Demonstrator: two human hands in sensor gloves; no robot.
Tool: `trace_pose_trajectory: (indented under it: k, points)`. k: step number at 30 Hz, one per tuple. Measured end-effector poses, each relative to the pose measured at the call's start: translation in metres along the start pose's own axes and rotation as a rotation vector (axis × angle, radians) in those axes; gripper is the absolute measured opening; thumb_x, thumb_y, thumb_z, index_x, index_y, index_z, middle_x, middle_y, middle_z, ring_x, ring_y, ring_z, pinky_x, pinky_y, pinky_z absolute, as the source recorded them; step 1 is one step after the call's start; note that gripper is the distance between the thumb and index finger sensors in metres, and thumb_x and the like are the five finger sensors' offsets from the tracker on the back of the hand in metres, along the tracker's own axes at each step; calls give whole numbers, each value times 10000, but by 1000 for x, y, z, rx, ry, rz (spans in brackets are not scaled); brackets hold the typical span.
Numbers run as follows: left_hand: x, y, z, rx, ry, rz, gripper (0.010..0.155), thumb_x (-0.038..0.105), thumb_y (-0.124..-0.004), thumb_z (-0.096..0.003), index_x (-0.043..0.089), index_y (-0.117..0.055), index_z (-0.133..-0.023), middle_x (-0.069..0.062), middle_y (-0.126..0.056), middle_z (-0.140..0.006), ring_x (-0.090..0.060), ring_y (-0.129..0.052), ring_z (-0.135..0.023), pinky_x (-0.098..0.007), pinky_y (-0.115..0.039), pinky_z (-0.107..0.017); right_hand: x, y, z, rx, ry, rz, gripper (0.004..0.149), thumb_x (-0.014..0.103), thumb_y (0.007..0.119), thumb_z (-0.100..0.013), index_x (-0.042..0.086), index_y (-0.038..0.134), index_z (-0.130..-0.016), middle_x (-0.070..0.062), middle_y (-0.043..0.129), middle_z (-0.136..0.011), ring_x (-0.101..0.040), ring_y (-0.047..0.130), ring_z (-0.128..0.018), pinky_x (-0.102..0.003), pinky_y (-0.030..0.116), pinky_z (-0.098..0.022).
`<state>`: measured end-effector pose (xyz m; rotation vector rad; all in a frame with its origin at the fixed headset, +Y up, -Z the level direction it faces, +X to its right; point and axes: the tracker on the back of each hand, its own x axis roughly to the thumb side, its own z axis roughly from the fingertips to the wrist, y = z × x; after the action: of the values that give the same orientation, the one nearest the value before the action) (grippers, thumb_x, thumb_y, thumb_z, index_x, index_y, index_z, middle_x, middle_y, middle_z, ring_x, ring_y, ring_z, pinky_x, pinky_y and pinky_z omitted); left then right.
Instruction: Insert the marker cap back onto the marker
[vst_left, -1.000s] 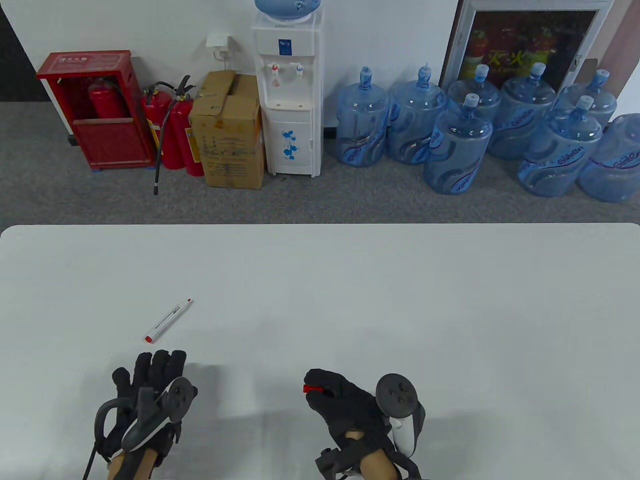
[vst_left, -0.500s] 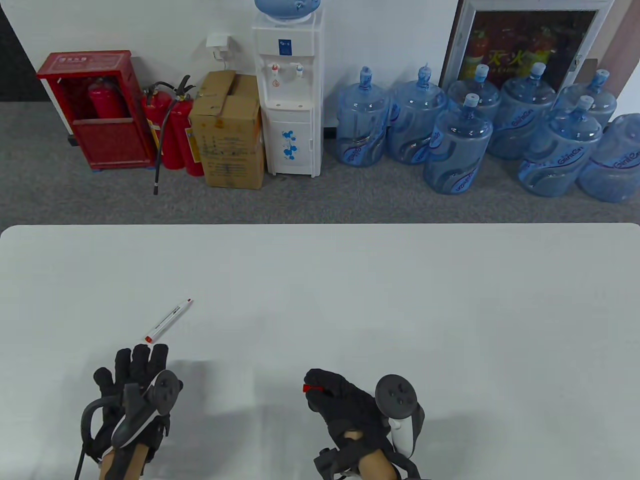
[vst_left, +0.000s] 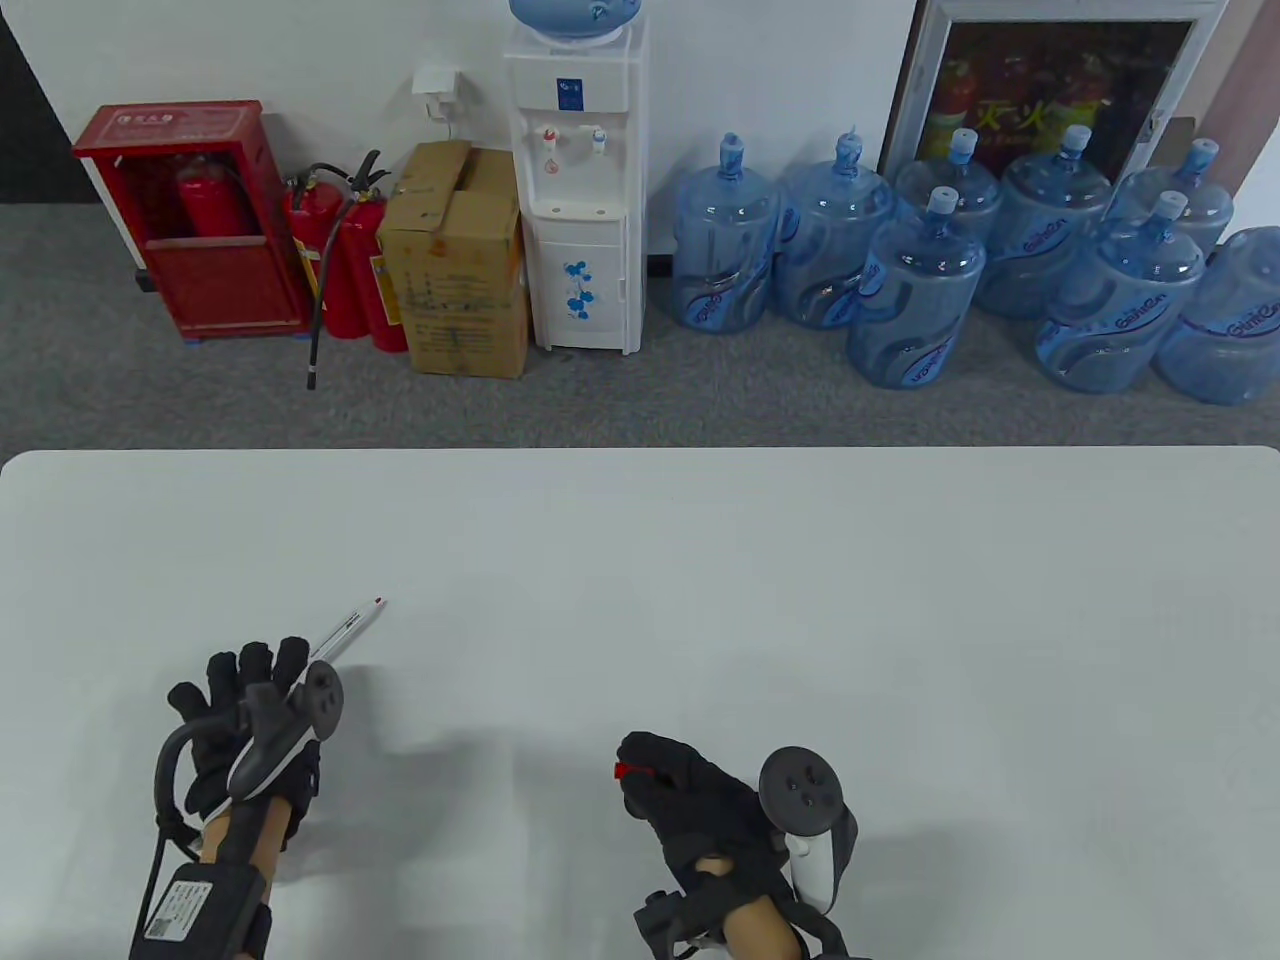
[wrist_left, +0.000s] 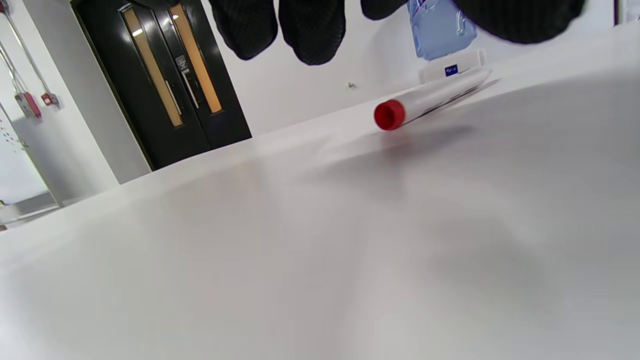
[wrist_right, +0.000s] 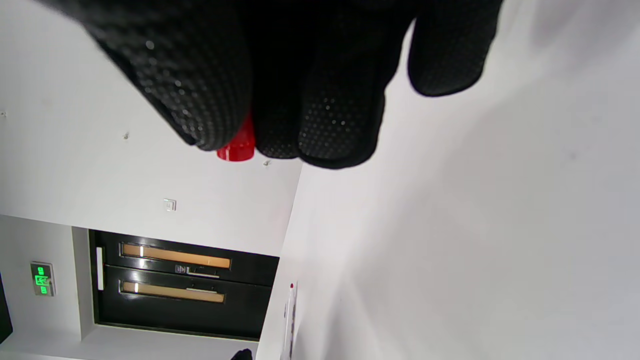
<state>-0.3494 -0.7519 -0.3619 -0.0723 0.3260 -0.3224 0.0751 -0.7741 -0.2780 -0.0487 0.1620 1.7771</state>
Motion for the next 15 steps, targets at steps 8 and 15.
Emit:
trace_pose_trajectory:
  k: [8,15]
  points:
    - [17,-2,-29,-57,8,-52,730,610,-673,-427,414,-429,-1085,-4,-631,-1196,-346,-660,-1133,-665,-478,-768,0,-4,-1,-19,1,0,438,396,879,-395,374,833,-830,53,939,-850,-146,1008,-611,-540,742,-650]
    - [34,11,-42,-17,26,-72,678,567,-718,-421,433,-525,-1056,13,-740,-1140,-330,-775,-1074,-654,-513,-761,1,-6,-1,-32,3,8,438,395,880,-394,371,835,-829,51,942,-846,-147,1008,-607,-539,744,-649]
